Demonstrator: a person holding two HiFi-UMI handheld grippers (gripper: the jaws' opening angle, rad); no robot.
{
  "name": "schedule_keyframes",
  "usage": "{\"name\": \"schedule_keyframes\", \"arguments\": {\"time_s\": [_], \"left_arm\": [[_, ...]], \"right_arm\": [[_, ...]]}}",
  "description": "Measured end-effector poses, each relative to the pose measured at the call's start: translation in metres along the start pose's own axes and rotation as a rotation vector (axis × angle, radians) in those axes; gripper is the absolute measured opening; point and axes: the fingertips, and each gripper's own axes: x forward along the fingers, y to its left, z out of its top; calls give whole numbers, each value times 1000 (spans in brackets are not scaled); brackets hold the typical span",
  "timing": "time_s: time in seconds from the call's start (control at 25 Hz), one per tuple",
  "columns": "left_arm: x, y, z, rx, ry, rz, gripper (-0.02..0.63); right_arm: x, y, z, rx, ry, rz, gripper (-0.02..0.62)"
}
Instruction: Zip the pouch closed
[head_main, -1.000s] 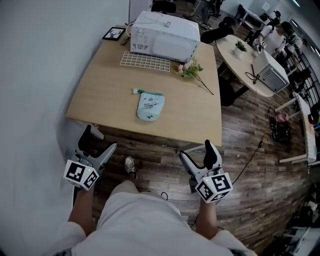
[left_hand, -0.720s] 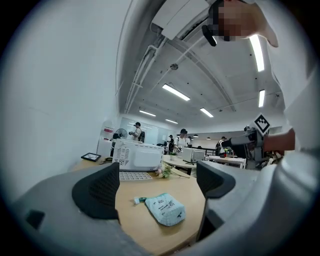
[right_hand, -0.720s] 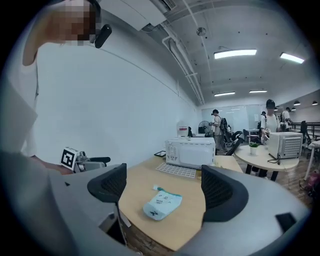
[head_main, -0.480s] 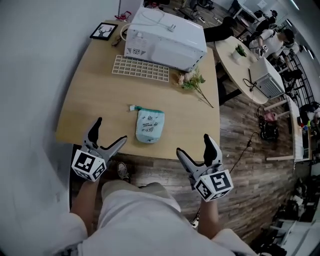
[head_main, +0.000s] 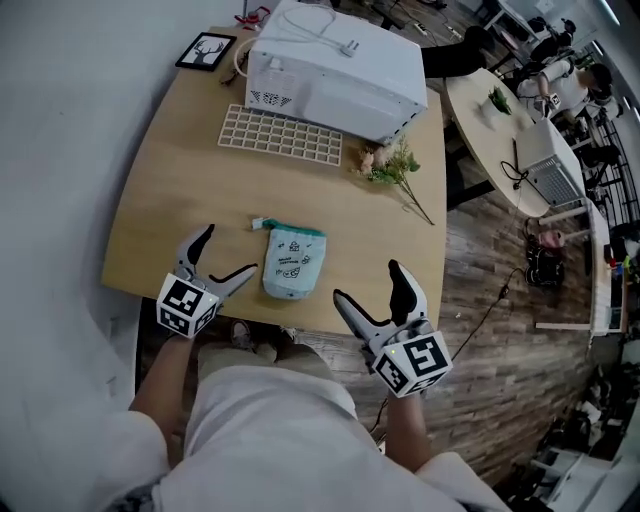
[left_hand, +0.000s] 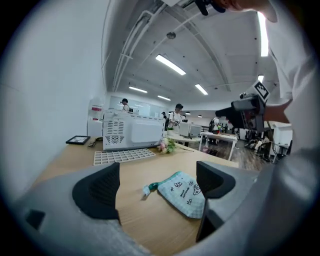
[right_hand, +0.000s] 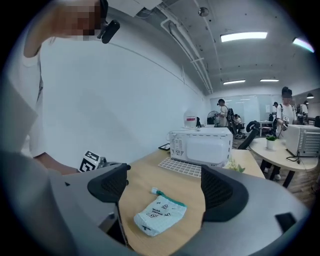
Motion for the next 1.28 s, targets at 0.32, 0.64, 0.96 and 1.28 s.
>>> {"name": "schedule_keyframes", "arguments": {"time_s": [0.32, 0.64, 0.96, 1.28], "left_arm": [[74, 27, -45, 3, 181, -36, 472], [104, 36, -82, -18, 289, -41, 406], [130, 36, -109, -33, 415, -61, 286], [136, 37, -121, -11, 476, -27, 184]], "right_arm": [[42, -12, 6, -63, 17, 107, 449], [49, -23, -12, -66, 75, 143, 443], [45, -26, -19, -84, 117, 146, 440], [33, -33, -26, -87, 127, 124, 439]]}}
